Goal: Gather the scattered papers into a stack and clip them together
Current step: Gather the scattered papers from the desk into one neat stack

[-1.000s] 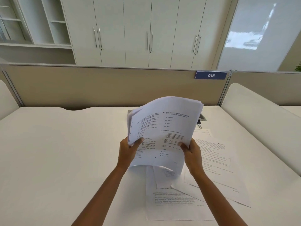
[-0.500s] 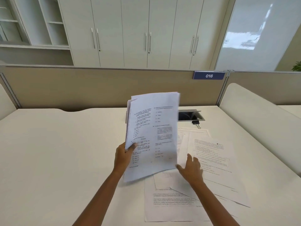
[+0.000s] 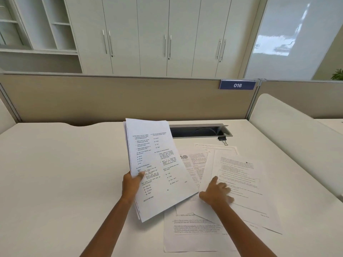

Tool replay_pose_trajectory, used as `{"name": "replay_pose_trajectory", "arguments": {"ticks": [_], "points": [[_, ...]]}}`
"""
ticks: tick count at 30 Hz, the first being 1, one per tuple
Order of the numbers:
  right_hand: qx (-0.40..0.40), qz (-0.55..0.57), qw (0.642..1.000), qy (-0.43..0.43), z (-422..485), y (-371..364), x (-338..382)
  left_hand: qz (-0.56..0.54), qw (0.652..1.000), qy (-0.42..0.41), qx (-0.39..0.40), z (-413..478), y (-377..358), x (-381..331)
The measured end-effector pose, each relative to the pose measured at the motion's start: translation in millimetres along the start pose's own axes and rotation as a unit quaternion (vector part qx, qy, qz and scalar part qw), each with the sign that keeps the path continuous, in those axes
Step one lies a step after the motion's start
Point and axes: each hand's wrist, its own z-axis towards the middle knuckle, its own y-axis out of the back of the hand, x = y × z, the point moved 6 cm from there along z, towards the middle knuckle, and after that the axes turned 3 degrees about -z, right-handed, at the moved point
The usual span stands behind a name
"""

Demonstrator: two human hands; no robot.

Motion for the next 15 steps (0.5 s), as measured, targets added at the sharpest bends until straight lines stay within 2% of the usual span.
{"name": "replay_pose_trajectory", "arguments": {"ticks": [15], "points": [[0.009, 0.001, 1.000, -0.009, 4, -5, 2, -0.021, 0.999, 0.037, -0.019, 1, 20, 8]]}}
